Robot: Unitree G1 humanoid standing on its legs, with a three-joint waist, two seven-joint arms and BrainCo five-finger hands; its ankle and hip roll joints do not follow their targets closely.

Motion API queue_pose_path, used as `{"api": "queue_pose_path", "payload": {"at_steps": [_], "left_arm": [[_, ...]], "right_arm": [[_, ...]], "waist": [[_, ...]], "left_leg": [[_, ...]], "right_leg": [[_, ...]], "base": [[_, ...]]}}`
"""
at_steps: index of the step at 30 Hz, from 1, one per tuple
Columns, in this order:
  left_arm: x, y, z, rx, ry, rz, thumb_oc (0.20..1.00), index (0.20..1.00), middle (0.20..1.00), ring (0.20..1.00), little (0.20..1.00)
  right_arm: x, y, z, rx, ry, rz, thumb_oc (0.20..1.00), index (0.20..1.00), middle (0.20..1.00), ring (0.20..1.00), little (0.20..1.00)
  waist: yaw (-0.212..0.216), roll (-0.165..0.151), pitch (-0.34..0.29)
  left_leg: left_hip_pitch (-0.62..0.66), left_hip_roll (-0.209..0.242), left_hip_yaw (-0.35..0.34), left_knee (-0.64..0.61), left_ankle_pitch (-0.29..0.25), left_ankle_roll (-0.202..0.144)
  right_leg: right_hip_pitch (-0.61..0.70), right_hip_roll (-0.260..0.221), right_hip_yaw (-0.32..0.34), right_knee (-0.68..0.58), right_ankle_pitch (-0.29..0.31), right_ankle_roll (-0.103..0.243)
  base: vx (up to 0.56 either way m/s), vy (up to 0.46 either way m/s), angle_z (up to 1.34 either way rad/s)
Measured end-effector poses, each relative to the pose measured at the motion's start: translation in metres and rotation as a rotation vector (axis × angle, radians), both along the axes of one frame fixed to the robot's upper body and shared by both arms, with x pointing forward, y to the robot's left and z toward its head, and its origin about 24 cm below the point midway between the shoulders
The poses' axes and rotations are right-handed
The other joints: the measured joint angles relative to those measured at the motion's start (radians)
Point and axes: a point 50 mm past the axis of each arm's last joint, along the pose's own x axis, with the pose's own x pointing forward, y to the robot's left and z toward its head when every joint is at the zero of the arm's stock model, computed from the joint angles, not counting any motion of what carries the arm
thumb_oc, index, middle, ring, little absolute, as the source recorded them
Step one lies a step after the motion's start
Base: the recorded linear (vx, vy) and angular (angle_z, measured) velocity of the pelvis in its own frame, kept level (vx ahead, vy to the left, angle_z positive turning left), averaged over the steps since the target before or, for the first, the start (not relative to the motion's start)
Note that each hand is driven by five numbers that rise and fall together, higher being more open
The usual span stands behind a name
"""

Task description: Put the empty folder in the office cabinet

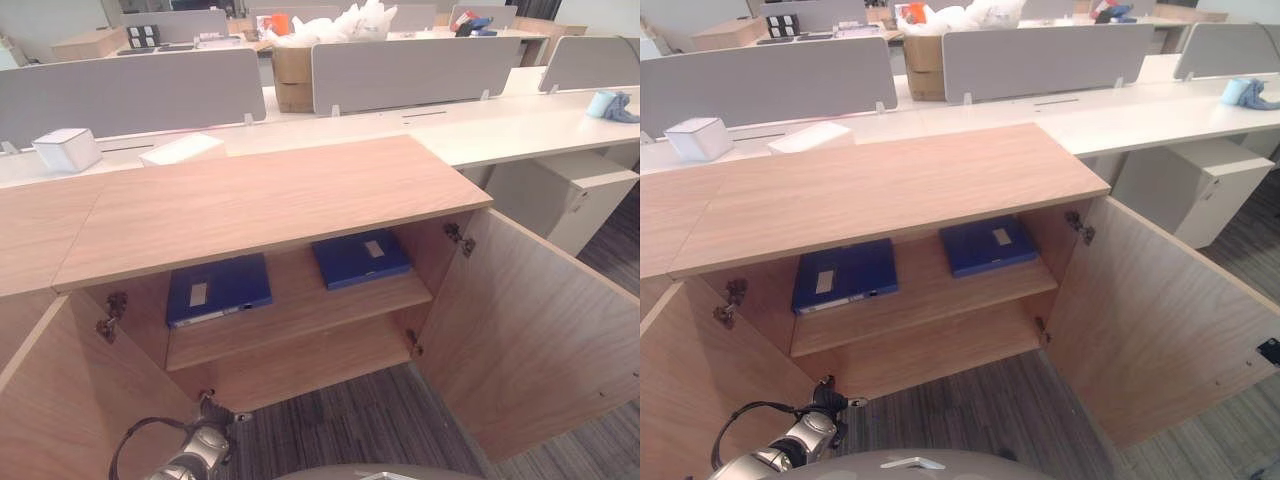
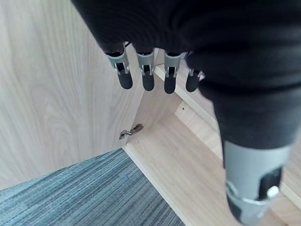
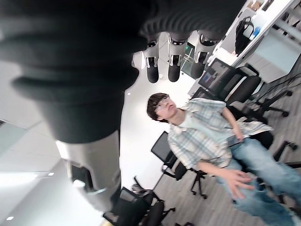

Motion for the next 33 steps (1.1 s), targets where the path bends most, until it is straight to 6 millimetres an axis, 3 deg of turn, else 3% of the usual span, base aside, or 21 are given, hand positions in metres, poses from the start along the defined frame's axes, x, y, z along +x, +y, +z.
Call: {"api": "queue_pose_path", "payload": {"at_steps": [1, 4, 7, 12, 14, 17, 26, 33], "left_arm": [[-0.006, 0.001, -0.003, 0.012, 0.032, -0.004, 1.0, 1.0, 1.0, 1.0, 1.0], [-0.007, 0.0, -0.003, 0.013, 0.04, -0.017, 1.0, 1.0, 1.0, 1.0, 1.0], [-0.009, -0.002, -0.004, 0.025, 0.056, -0.055, 1.0, 1.0, 1.0, 1.0, 1.0], [-0.007, -0.005, -0.004, 0.024, 0.053, -0.076, 1.0, 1.0, 1.0, 1.0, 1.0], [-0.006, -0.004, -0.004, 0.026, 0.052, -0.076, 1.0, 1.0, 1.0, 1.0, 1.0], [-0.001, -0.005, -0.002, 0.013, 0.031, -0.085, 1.0, 1.0, 1.0, 1.0, 1.0], [0.005, -0.003, 0.002, 0.001, -0.001, -0.103, 1.0, 1.0, 1.0, 1.0, 1.0], [0.003, -0.002, 0.001, 0.003, 0.001, -0.103, 1.0, 1.0, 1.0, 1.0, 1.0]], "right_arm": [[-0.014, 0.003, -0.03, 0.101, 0.067, -0.043, 1.0, 1.0, 1.0, 1.0, 1.0], [-0.022, 0.015, -0.073, 0.223, 0.145, -0.043, 1.0, 1.0, 1.0, 1.0, 1.0], [-0.027, 0.049, -0.144, 0.405, 0.208, -0.023, 1.0, 1.0, 1.0, 1.0, 1.0], [-0.005, 0.093, -0.191, 0.652, -0.039, -0.052, 1.0, 1.0, 1.0, 1.0, 1.0], [0.016, 0.113, -0.203, 0.711, -0.147, 0.005, 1.0, 1.0, 1.0, 1.0, 1.0], [0.025, 0.124, -0.211, 0.758, -0.21, 0.06, 1.0, 1.0, 1.0, 1.0, 1.0], [0.052, 0.132, -0.203, 0.725, -0.264, 0.252, 1.0, 1.0, 1.0, 1.0, 1.0], [0.053, 0.133, -0.202, 0.697, -0.208, 0.284, 1.0, 1.0, 1.0, 1.0, 1.0]], "waist": [[-0.009, -0.001, 0.0], [-0.009, -0.006, -0.002], [-0.009, -0.006, -0.003], [-0.005, 0.03, 0.004], [-0.005, 0.031, 0.007], [0.001, 0.025, 0.014], [0.021, 0.005, 0.06], [0.021, 0.004, 0.075]], "left_leg": [[0.01, 0.001, -0.011, 0.0, 0.0, 0.0], [0.019, 0.002, -0.009, 0.0, -0.003, 0.004], [0.025, 0.0, -0.005, 0.0, -0.003, 0.004], [0.037, -0.013, 0.017, 0.0, -0.007, 0.01], [0.033, -0.018, 0.027, 0.0, -0.007, 0.01], [0.034, -0.022, 0.032, 0.0, -0.008, 0.011], [0.036, -0.034, 0.035, 0.0, -0.006, 0.024], [0.036, -0.035, 0.029, 0.0, -0.006, 0.028]], "right_leg": [[0.017, 0.0, -0.012, 0.0, -0.003, 0.002], [0.025, 0.002, -0.011, 0.0, -0.005, -0.001], [0.028, 0.001, -0.007, 0.001, -0.005, 0.0], [0.022, -0.003, 0.02, 0.001, 0.0, 0.007], [0.011, -0.006, 0.03, 0.001, 0.002, 0.011], [0.011, -0.012, 0.031, 0.002, 0.003, 0.012], [0.018, -0.03, 0.032, 0.006, 0.015, 0.029], [0.02, -0.031, 0.026, 0.006, 0.016, 0.028]], "base": [[0.01, 0.011, 0.08], [0.0, 0.02, 0.03], [-0.03, 0.04, -0.03], [-0.05, 0.031, -0.14], [-0.07, 0.035, -0.16], [-0.02, 0.015, -0.04], [-0.01, 0.007, -0.01], [0.0, 0.0, 0.0]]}}
